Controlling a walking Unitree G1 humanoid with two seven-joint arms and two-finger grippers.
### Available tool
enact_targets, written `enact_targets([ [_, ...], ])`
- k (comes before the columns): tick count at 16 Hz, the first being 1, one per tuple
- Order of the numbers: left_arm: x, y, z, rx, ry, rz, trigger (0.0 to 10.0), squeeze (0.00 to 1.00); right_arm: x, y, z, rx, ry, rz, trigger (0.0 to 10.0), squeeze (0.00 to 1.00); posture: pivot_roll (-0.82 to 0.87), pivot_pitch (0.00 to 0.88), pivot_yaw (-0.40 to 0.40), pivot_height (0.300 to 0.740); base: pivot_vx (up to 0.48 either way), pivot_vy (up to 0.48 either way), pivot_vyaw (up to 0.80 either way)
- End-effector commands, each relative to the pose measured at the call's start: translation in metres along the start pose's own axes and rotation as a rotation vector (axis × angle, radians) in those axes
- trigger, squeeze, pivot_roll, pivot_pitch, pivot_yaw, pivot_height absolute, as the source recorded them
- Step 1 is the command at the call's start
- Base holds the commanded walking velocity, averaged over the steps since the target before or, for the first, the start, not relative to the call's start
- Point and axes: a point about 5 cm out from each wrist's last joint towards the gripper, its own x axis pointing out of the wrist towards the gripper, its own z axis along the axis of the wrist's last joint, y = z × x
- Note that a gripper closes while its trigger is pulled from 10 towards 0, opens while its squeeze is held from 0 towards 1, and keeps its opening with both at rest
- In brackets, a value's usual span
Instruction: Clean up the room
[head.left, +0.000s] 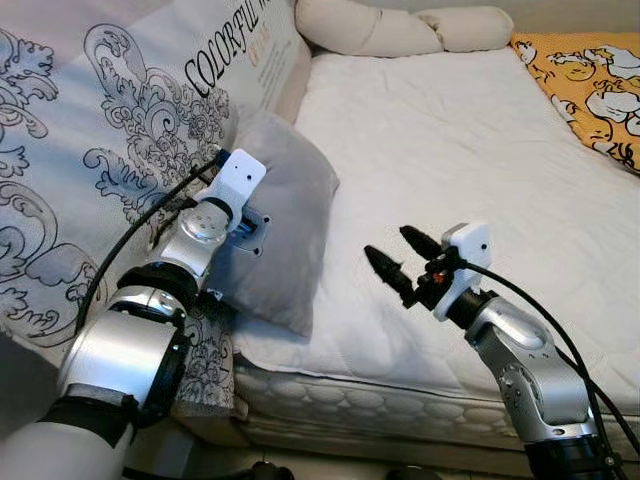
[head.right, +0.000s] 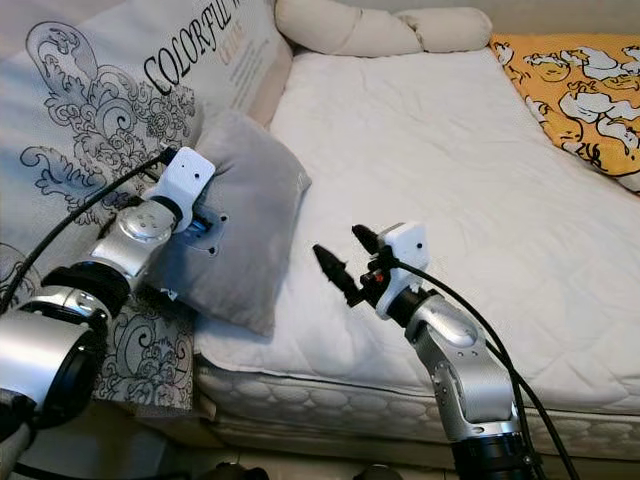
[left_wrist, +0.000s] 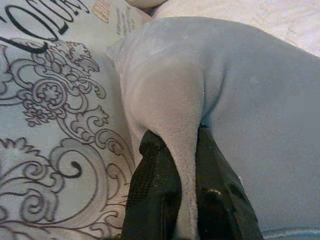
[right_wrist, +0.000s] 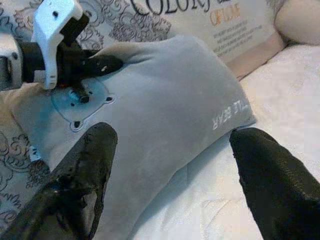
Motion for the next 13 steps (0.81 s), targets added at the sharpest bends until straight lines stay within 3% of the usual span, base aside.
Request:
enact_targets([
  [1,0.0,0.006,0.005,-0.014,-0.039,0.042,10.0,1.0,0.001,0.004,0.006,-0.023,-0.012,0.019,10.0,1.0,-0.17,0.046,0.102,0.74,0.0,0.0,0.0],
  [2,-0.002,0.007,0.006,-0.006,-0.085,0.068,10.0,1.0,0.002,0.004,0.005,-0.038,-0.005,0.008,10.0,1.0,-0.17,0.047,0.096,0.74,0.0,0.0,0.0],
  [3,-0.004,0.007,0.01,-0.108,-0.15,0.095,10.0,1.0,0.002,0.005,0.004,-0.007,-0.013,-0.008,10.0,1.0,-0.16,0.047,0.091,0.74,0.0,0.0,0.0],
  [4,-0.006,0.009,0.014,-0.136,-0.217,0.136,10.0,1.0,0.002,0.008,0.004,0.023,-0.026,-0.01,10.0,1.0,-0.15,0.043,0.088,0.74,0.0,0.0,0.0],
  [5,-0.007,0.008,0.016,-0.148,-0.234,0.119,10.0,1.0,0.002,0.009,0.004,0.029,-0.03,-0.005,10.0,1.0,-0.15,0.045,0.095,0.74,0.0,0.0,0.0],
  [7,-0.015,0.005,0.016,-0.255,-0.292,0.074,10.0,1.0,0.001,0.014,0.005,0.044,-0.052,-0.007,10.0,1.0,-0.15,0.045,0.114,0.74,0.0,0.0,0.0],
  [11,-0.06,-0.02,0.023,-0.463,-0.426,-0.008,10.0,1.0,-0.007,0.009,0.012,0.065,-0.127,-0.169,10.0,1.0,-0.14,0.031,0.106,0.74,0.0,0.0,0.0],
  [12,-0.072,-0.027,0.021,-0.488,-0.422,-0.023,10.0,0.85,-0.009,0.006,0.013,0.025,-0.132,-0.231,10.0,1.0,-0.13,0.03,0.101,0.74,0.0,0.0,0.0],
  [13,-0.09,-0.037,0.016,-0.498,-0.409,-0.05,10.0,0.56,-0.011,0.004,0.014,0.0,-0.137,-0.316,10.0,1.0,-0.12,0.031,0.086,0.74,0.0,0.0,0.0],
])
